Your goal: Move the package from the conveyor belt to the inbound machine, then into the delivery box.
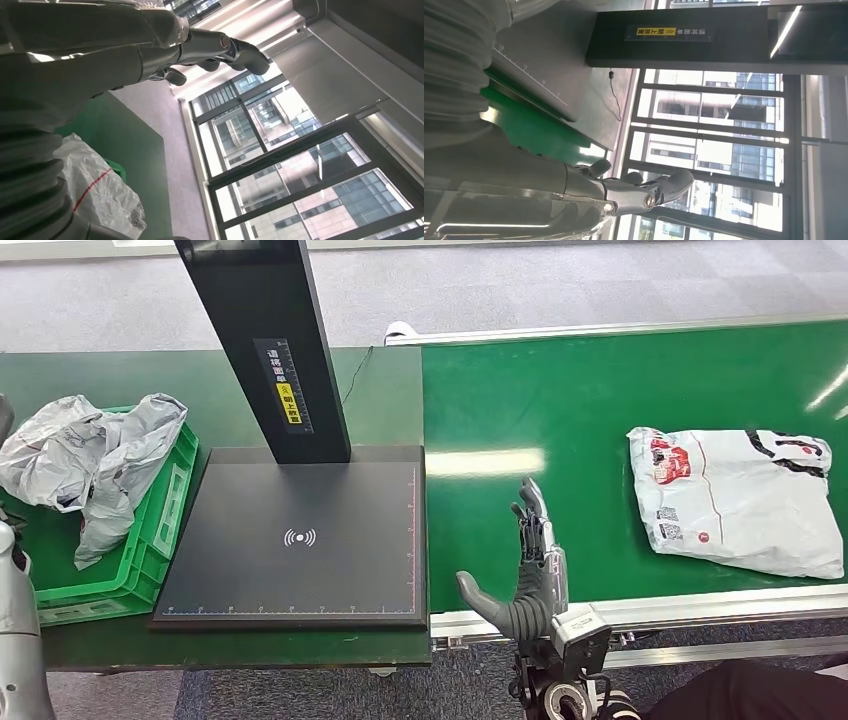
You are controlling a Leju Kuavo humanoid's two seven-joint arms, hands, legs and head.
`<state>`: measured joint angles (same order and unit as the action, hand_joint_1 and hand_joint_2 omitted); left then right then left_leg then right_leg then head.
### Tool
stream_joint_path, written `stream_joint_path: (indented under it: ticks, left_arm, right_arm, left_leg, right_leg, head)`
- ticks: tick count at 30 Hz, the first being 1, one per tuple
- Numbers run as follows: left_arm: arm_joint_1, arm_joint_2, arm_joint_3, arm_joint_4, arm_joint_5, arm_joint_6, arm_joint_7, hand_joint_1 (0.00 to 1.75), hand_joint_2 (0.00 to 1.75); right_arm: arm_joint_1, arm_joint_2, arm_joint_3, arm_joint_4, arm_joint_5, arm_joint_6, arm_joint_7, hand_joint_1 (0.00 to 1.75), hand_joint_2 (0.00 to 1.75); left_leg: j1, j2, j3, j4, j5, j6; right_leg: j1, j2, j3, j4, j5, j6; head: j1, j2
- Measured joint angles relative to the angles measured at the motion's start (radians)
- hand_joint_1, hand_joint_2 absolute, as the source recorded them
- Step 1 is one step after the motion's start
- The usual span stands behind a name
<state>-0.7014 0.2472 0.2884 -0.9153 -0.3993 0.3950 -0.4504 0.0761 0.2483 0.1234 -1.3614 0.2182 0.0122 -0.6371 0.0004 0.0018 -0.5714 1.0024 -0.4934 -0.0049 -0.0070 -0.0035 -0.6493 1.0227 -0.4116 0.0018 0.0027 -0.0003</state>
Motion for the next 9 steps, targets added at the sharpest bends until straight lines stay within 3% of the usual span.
stream_joint_path:
  ticks: [4,9]
  left_arm:
    - [0.007,0.0,0.004,-0.018,0.023,0.013,-0.017,0.0,1.75]
    - [0.073,-0.015,0.018,-0.117,0.197,0.075,-0.144,0.0,1.75]
  right_arm:
    - [0.0,0.0,0.001,0.001,0.0,0.0,-0.001,0.0,1.75]
    - [0.0,0.0,0.003,0.005,-0.004,-0.008,-0.002,0.0,1.75]
  left_leg:
    - [0.0,0.0,0.0,0.0,0.0,0.0]
    - [0.0,0.002,0.0,0.0,-0.001,0.0]
  right_leg:
    - [0.0,0.0,0.0,0.0,0.0,0.0]
    - [0.0,0.001,0.0,0.0,0.0,0.0]
  head:
    - [0.0,0.0]
    - [0.0,0.0]
